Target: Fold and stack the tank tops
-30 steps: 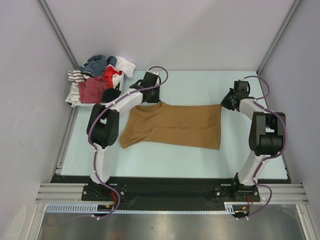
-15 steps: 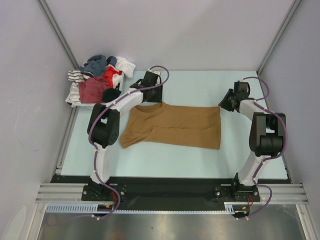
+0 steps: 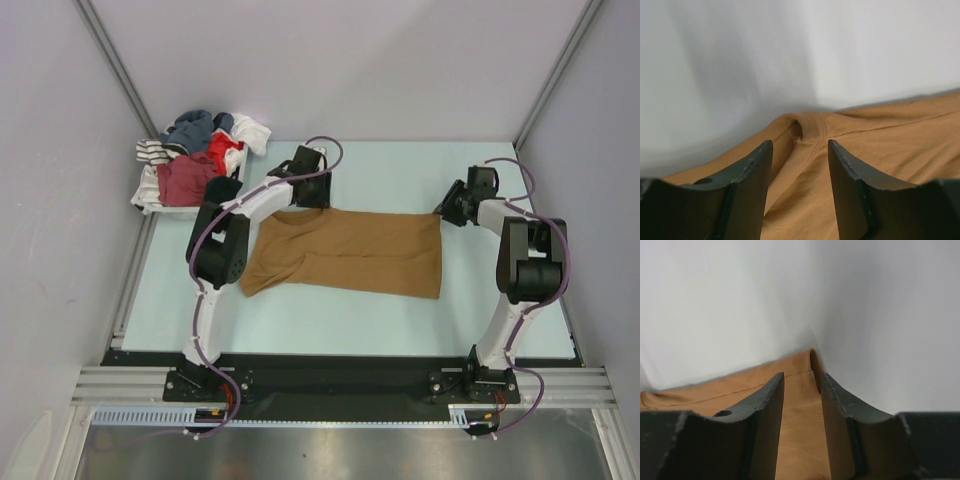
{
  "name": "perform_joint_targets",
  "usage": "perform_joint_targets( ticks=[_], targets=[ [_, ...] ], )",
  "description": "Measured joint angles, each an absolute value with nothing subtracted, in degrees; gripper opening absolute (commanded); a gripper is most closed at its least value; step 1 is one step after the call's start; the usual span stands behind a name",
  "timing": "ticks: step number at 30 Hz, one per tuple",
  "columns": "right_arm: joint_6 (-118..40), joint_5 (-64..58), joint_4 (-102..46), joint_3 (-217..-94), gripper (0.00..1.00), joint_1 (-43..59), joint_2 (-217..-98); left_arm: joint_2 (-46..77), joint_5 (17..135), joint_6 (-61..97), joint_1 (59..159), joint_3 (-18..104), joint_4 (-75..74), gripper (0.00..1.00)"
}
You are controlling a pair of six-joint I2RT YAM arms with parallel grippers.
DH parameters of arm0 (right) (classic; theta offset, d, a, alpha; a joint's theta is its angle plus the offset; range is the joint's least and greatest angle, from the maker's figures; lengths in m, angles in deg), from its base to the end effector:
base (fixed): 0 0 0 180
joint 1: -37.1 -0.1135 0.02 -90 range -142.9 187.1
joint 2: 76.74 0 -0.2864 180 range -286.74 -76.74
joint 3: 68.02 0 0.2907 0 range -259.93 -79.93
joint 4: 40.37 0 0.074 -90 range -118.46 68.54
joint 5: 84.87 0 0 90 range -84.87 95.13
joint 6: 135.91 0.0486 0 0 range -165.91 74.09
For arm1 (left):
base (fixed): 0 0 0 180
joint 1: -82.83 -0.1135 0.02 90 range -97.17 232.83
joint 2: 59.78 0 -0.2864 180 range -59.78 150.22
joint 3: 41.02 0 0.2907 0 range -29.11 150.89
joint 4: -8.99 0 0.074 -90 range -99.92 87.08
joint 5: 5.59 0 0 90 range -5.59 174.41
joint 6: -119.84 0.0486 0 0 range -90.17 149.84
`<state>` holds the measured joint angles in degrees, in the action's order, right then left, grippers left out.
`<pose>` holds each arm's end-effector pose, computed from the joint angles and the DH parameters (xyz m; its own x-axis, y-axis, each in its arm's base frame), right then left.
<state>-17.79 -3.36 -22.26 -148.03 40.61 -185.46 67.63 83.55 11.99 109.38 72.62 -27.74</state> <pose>0.4500 -0.0204 0.1561 -0.6609 0.5076 -0.5528 0.3075 0.8551 0.4175 0.4955 -0.2484 0.1772 -0.7966 0.0554 -0.6019 0.2220 0.9530 -0.2060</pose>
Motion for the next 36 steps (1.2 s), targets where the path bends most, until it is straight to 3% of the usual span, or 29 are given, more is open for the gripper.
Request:
perform_joint_targets(
  ticks=[6,12,25,28,36],
  targets=[
    [-17.62,-4.26,-23.03,-149.21,0.30,40.61,-188.74,69.95,82.52,11.95,109.38,75.44,-27.98,0.56],
    [-17.53,-4.82,-23.40,-149.23,0.04,40.61,-189.33,71.46,82.50,11.95,109.38,76.12,-29.20,0.54],
    [-17.51,-5.98,-24.03,-149.25,0.00,40.61,-189.70,73.21,79.96,11.92,109.38,77.08,-29.35,0.47],
    [-17.51,-6.25,-24.08,-149.27,0.00,40.61,-189.70,73.49,79.13,11.88,109.38,77.13,-28.85,0.39],
    [-17.51,-6.75,-24.08,-149.27,0.00,40.61,-189.70,73.80,78.58,11.81,109.38,77.15,-28.22,0.05]
  ],
)
